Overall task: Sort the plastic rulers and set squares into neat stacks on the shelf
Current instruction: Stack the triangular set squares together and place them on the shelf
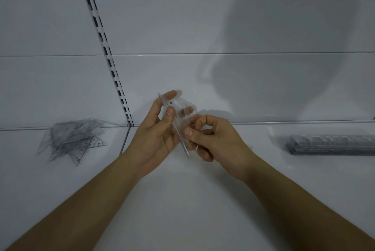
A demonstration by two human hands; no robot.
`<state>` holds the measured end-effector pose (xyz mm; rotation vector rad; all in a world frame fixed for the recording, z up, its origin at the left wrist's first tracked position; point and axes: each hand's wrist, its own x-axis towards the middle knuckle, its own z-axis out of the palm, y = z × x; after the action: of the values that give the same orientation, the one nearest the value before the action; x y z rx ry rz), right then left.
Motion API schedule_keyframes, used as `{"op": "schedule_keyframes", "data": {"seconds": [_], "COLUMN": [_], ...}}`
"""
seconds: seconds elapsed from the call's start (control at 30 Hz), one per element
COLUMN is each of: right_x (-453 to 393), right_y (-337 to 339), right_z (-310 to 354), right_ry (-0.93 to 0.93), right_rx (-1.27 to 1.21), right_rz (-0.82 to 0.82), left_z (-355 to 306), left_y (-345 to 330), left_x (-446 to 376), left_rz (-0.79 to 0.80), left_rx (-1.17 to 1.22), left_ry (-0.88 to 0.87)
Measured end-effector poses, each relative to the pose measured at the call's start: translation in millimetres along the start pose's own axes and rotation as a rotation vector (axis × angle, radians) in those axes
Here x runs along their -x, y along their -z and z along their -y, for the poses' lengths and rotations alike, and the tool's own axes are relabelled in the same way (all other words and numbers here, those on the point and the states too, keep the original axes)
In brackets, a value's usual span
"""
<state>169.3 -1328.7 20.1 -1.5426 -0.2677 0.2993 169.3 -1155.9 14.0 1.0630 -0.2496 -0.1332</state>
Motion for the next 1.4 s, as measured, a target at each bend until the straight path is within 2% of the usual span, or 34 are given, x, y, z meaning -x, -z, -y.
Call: {"op": "schedule_keyframes", "data": {"seconds": [0.13,0.27,0.33,0.4,0.47,0.67,0.87,0.93,1.0,1.07,1.13,1.27,1.4], "right_x": [-2,-10,-9,-7,-6,-8,-12,-11,-9,-7,-6,-7,-9], "right_y": [12,42,59,72,75,77,82,81,75,65,54,44,51], "right_z": [8,11,12,10,7,7,10,11,17,21,21,15,14], "right_ry": [0.012,0.180,0.136,0.006,-0.067,-0.045,0.106,0.127,0.124,0.111,0.115,0.163,0.196], "right_rx": [0.323,0.704,0.877,1.040,1.100,0.972,0.788,0.580,0.245,-0.087,-0.281,-0.285,-0.152], "right_rz": [-0.098,-0.326,-0.251,-0.080,0.025,-0.029,-0.152,-0.181,-0.176,-0.129,-0.073,-0.058,-0.197], "left_z": [-2,-2,-2,-2,-3,-2,-1,-1,1,3,5,5,5], "left_y": [2,3,4,5,6,7,9,7,4,2,0,-5,-7], "left_x": [-1,0,0,0,0,0,-3,-4,-3,-2,0,2,4], "left_rz": [0.015,0.003,-0.002,0.017,0.038,0.078,0.094,0.092,0.094,0.089,0.081,0.094,0.067], "left_rx": [0.049,0.066,0.064,0.057,0.035,0.053,0.123,0.159,0.178,0.163,0.128,0.013,-0.056], "left_ry": [-0.011,0.009,0.023,0.035,0.047,0.075,0.120,0.140,0.150,0.152,0.149,0.122,0.105]}}
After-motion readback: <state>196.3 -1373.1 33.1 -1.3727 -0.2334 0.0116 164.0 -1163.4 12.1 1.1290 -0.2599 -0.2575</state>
